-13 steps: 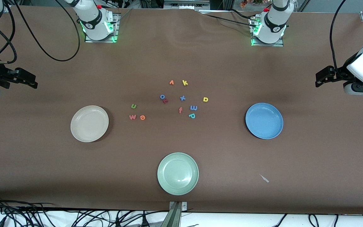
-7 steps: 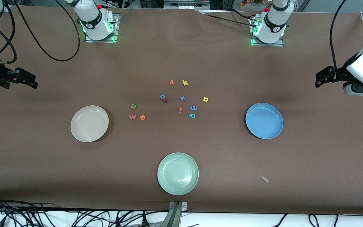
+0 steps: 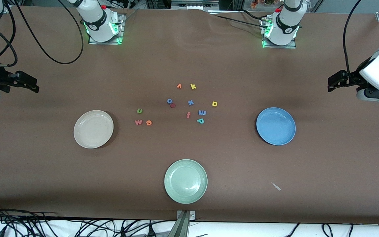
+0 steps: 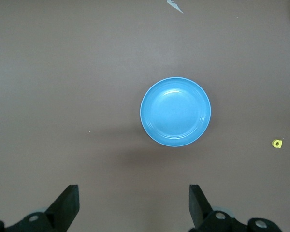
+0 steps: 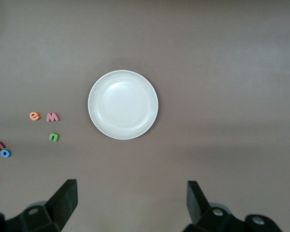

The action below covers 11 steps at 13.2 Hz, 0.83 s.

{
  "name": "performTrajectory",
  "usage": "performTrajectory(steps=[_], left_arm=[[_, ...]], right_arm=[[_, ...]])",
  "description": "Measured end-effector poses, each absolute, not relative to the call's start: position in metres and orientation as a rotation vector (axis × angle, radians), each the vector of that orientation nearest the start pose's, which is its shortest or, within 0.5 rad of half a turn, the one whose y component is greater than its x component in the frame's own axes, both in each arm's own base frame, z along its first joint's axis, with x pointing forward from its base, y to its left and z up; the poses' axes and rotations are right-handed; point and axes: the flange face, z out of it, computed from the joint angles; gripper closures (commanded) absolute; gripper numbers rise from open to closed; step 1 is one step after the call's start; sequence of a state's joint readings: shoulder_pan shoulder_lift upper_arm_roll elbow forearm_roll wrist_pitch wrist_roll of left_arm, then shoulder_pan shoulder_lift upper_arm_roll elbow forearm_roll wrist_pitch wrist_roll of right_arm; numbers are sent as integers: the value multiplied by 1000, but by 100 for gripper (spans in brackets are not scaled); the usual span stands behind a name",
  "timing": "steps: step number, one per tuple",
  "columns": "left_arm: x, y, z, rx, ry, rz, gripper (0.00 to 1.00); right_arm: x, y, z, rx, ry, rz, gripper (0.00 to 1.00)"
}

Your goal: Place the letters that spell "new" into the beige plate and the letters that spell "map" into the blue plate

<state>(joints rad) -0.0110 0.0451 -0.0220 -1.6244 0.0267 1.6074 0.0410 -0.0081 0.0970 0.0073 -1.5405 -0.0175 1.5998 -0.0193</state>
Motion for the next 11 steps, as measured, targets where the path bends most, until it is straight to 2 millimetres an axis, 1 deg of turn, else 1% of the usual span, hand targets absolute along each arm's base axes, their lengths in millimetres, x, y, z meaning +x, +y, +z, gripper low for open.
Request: performTrajectory(steps=[3,6,9,11], left_arm=[[568,-21,577,-3112,132,95,0],[568,-21,578,-3112,132,95,0],[568,-22,577,-3112,134,95,0],[568,-29,576,-3111,155,99,0]], right_arm=[[586,0,583,-3157,-38,68,0],[587,18,580,-3156,-85,79,0],[593,24,565,-3151,-102,118,0],[596,41,554,-3130,-130,145,0]])
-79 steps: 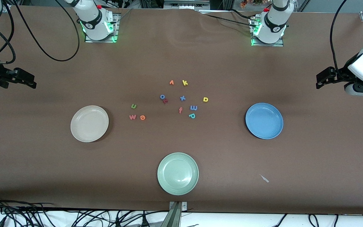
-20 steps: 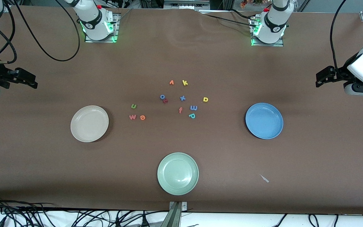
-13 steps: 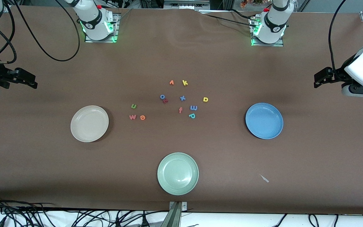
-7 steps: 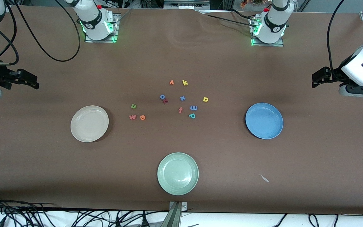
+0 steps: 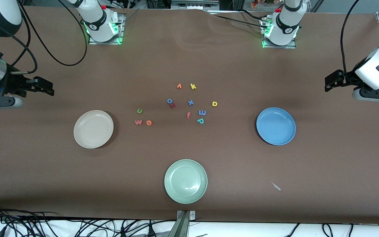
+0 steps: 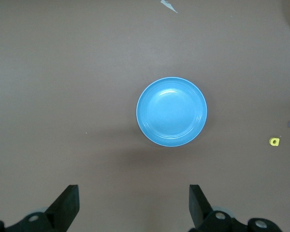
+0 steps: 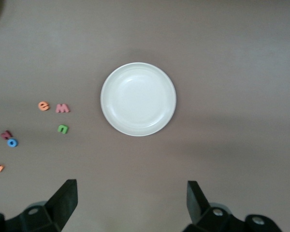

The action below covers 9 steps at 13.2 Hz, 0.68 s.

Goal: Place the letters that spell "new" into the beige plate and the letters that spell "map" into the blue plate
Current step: 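Reach the left gripper to yellow a while the right gripper reaches green n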

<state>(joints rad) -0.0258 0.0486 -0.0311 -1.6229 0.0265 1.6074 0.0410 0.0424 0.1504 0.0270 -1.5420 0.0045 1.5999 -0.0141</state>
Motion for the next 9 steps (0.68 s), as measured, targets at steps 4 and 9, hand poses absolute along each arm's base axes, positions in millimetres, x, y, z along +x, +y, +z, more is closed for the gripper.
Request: performTrajectory(steps=[4,9], left_arm=[[580,-43,568,-3109,192,106,0],[593,-65,541,-3106,252,175,0]], right_arm=[[606,93,511,-3133,-58,156,0],[586,160,413,-3117,157,111,0]])
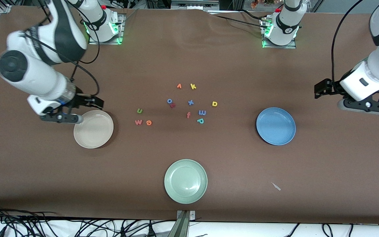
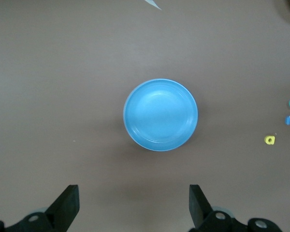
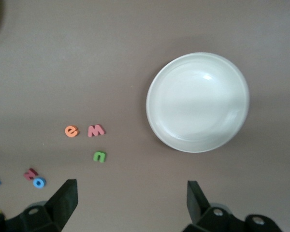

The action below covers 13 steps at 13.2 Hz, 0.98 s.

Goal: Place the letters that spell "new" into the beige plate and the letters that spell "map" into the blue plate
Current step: 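Reach the left gripper to yellow a while the right gripper reaches green n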

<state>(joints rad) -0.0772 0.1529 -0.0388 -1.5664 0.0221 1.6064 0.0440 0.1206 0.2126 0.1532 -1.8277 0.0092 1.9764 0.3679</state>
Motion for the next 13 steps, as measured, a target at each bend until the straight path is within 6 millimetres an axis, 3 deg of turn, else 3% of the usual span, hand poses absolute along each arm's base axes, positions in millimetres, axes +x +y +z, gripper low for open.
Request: performTrajectory(steps=[3,6,9,11,13], left_arm=[[592,-124,498,-3076,404,336,0],[579,-215,461,-3032,544,390,0],[566,-305,403,-3030,538,356,0],[558,-343,355,-3064,519,353,0],[544,-361,304,-3090,470,296,0]], right_arm=[[565,177,367,-3110,224,113,0],[543,194,330,-3093,297,76,0],[519,219,298,-3075,385,44,0],[511,236,277,-3073,417,18,0],[509,245,254,-3066,440,2,0]])
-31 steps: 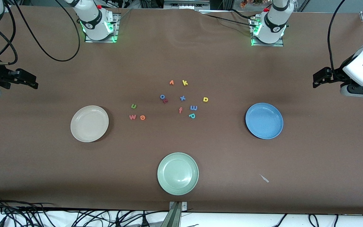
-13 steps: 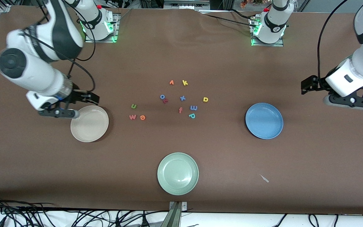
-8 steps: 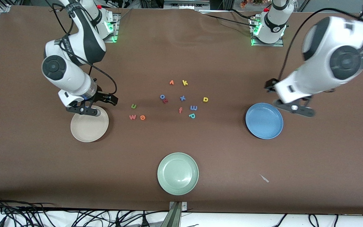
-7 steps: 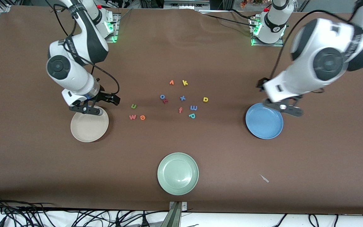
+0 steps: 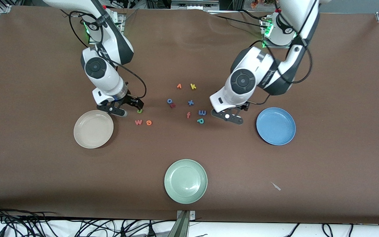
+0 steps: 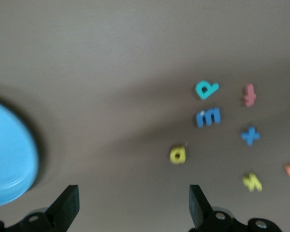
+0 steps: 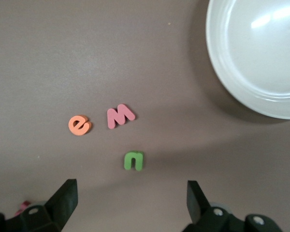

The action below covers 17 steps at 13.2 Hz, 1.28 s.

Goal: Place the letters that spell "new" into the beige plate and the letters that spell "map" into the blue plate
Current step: 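Reach the left gripper to yellow a while the right gripper reaches green n, then grasp yellow a with the left gripper while the right gripper grasps green n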

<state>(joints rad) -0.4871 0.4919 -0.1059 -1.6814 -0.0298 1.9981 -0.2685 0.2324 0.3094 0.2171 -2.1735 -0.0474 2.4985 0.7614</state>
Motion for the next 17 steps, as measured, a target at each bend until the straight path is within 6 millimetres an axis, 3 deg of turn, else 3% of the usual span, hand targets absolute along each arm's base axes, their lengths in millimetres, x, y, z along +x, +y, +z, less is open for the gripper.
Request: performTrajectory(steps=[3,6,7,8,11,13,14,16,17], left_arm=[[500,-377,237,-3120,382,245,3],[460,-391,194,-3139,381,202,24],[455,-393,187,-3144,387,191,46],[453,-393,183,-3146,389,186,51],[455,-390,174,-3145,379,190,51],[456,-389,172,-3150,373,179,71],[458,-388,172,-3152,370,172,75],[460,-386,173,-3154,364,167,93],[460,-386,173,-3154,364,167,96]], right_arm=[[510,246,230,-3059,453,13,0],[510,246,214,-3053,445,-1,0],[510,246,208,-3051,442,-2,0],[509,246,202,-3052,434,-3,0],[502,246,184,-3062,401,-3,0],[497,249,178,-3070,383,2,0],[497,250,177,-3074,375,-6,0],[496,249,171,-3076,369,-11,3],[496,249,168,-3077,370,-9,6]])
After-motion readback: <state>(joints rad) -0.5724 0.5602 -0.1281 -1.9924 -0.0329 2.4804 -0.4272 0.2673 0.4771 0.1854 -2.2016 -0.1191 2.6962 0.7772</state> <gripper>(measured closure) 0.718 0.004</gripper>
